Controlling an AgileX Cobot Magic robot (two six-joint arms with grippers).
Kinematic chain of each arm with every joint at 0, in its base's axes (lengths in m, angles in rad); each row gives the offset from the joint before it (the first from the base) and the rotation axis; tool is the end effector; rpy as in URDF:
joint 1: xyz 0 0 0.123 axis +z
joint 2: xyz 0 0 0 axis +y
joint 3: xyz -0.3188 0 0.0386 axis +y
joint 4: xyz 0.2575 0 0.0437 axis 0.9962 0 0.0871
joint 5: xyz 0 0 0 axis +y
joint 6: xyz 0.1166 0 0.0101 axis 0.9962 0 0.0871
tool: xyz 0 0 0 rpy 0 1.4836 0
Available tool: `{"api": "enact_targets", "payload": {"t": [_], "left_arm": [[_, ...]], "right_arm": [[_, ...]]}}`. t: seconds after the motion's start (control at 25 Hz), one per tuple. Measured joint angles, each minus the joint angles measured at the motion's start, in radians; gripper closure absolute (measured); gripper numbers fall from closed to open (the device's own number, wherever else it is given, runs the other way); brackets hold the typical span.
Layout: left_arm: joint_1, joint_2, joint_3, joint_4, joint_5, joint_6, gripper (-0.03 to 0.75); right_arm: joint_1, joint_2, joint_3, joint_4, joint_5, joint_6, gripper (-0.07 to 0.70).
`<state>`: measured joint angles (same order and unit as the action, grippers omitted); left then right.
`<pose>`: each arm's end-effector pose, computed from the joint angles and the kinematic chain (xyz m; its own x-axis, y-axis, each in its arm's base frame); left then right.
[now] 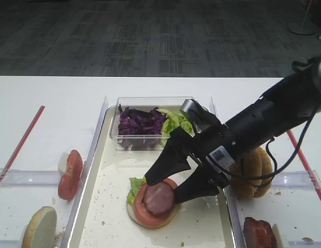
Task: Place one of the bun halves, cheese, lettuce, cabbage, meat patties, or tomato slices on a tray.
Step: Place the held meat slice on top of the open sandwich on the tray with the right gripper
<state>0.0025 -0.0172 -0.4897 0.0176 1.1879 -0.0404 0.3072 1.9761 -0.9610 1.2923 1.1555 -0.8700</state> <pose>-0.0186 0.0019 0.2538 -0.5586 -0.0352 -0.8287 -0.0349 0.9992 -0.0189 0.2918 0.2006 0.1497 -0.9645 -0.2640 -0.0112 -0.1346 0.4543 0.8806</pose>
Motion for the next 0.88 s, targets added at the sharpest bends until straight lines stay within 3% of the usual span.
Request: {"api": "enact_targets", "payload": {"t": [0.4, 0.88], "left_arm": [[0.0, 0.0, 0.0, 0.0, 0.0, 0.0, 0.103], [0.0, 0.0, 0.0, 0.0, 0.0, 0.0, 0.103]], "right_arm": [[0.0, 0.0, -0.135, -0.165, 0.01, 0.167, 0.03], [0.0, 0.0, -0.281, -0.274, 0.022, 0.312, 0.029]]}}
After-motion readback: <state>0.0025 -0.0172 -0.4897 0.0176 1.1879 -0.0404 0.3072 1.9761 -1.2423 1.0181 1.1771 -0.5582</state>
